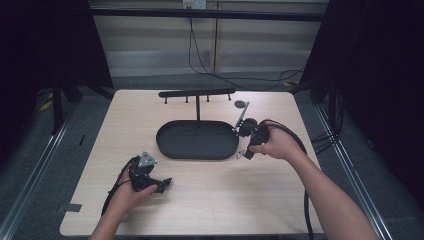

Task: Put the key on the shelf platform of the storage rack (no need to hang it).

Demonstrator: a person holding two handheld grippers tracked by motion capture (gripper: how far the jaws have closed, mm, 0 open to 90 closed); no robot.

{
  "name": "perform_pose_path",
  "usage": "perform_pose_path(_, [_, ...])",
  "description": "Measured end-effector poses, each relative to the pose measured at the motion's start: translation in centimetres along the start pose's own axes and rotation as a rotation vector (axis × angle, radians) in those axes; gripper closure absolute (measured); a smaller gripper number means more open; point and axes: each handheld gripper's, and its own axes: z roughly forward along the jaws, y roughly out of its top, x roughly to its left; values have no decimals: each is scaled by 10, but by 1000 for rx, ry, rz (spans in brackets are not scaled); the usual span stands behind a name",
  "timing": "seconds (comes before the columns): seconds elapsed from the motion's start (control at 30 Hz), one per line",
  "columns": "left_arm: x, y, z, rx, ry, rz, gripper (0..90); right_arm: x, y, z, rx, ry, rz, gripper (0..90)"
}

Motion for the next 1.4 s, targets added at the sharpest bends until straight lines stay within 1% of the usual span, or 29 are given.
perform_pose_path(0.17, [0, 0, 0, 1, -2, 0, 0, -1, 5, -5, -12, 1, -3, 688])
perform_pose_path(0.33, [0, 0, 0, 1, -1, 0, 0, -2, 10, -8, -10, -5, -14, 687])
perform_pose_path(0.53, [0, 0, 0, 1, -2, -1, 0, -3, 16, -9, -13, -11, -5, 687])
perform_pose_path(0.67, [0, 0, 0, 2, -2, -1, 0, -4, 19, -11, -30, -9, 1, 687])
perform_pose_path(0.87, [0, 0, 0, 0, 0, 0, 0, -5, 25, -11, -35, -19, 2, 687])
perform_pose_path(1.03, [0, 0, 0, 1, -2, -1, 0, -6, 31, -14, -44, -16, 1, 687])
perform_pose_path(1.2, [0, 0, -1, 8, -4, 1, 0, -5, 41, -15, -50, -13, -6, 687])
perform_pose_path(1.27, [0, 0, -1, 8, -4, 2, 0, -4, 45, -14, -43, -12, -17, 687])
perform_pose_path(1.4, [0, 0, -1, 8, -5, 2, 0, -5, 52, -14, -36, -12, -20, 687])
